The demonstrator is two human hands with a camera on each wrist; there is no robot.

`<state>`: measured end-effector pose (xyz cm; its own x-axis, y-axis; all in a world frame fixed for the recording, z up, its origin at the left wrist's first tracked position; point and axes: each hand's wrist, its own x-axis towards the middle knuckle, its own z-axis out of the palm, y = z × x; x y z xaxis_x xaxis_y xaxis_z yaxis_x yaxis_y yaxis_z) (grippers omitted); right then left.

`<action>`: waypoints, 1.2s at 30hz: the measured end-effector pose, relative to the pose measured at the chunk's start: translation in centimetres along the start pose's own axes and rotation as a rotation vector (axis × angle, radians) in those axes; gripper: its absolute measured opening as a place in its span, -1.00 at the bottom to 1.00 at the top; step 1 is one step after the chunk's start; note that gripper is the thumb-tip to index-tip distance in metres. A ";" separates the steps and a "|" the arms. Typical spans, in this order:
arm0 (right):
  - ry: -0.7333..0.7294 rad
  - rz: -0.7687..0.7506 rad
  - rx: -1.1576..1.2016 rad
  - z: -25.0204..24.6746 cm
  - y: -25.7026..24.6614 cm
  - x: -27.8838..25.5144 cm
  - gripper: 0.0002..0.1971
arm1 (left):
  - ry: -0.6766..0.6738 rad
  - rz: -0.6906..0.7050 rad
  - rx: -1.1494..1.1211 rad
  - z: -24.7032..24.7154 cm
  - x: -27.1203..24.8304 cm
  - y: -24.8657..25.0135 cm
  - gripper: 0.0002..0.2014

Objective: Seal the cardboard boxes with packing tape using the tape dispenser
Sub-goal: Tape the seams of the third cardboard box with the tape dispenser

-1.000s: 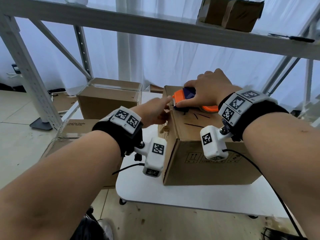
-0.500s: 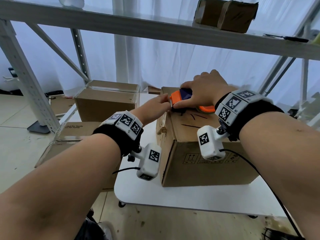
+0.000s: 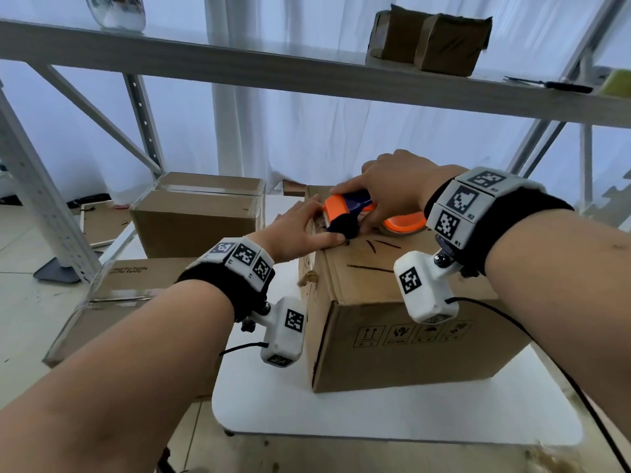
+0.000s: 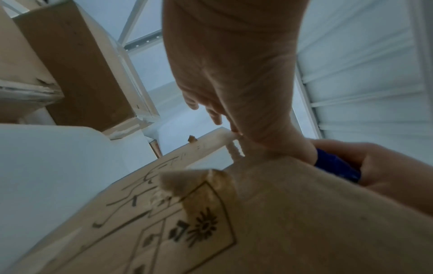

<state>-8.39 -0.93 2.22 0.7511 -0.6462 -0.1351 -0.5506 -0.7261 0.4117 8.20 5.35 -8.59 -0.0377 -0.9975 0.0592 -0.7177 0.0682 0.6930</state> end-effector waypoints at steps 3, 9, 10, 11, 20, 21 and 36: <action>0.010 0.005 -0.050 -0.2 0.3 0.1 -0.16 | 0.029 0.025 0.014 0.0 -0.3 0.1 -0.36; -0.036 0.010 -0.113 -0.1 0.6 -0.1 -0.04 | 0.023 0.000 0.068 0.1 -0.4 0.1 -0.35; -0.030 0.012 -0.122 0.0 0.7 -0.3 -0.04 | 0.030 0.000 0.075 0.2 -0.5 0.2 -0.37; -0.022 0.012 -0.133 -0.1 0.7 -0.4 -0.05 | 0.036 0.001 0.081 0.2 -0.4 0.2 -0.37; -0.026 0.059 -0.184 0.8 1.9 -1.1 -0.05 | 0.036 -0.021 0.122 0.1 -0.4 -0.1 -0.26; -0.031 0.055 -0.203 1.0 2.0 -1.1 -0.05 | 0.034 -0.024 0.131 0.1 -0.4 -0.1 -0.28; -0.029 0.093 -0.119 2.2 1.5 -0.6 -0.26 | -0.229 0.070 0.826 -0.5 -1.8 5.5 -0.26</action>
<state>-10.47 -2.17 0.91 0.6875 -0.7168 -0.1167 -0.5687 -0.6313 0.5272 4.67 7.48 -4.48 -0.1765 -0.9762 -0.1262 -0.9811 0.1848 -0.0568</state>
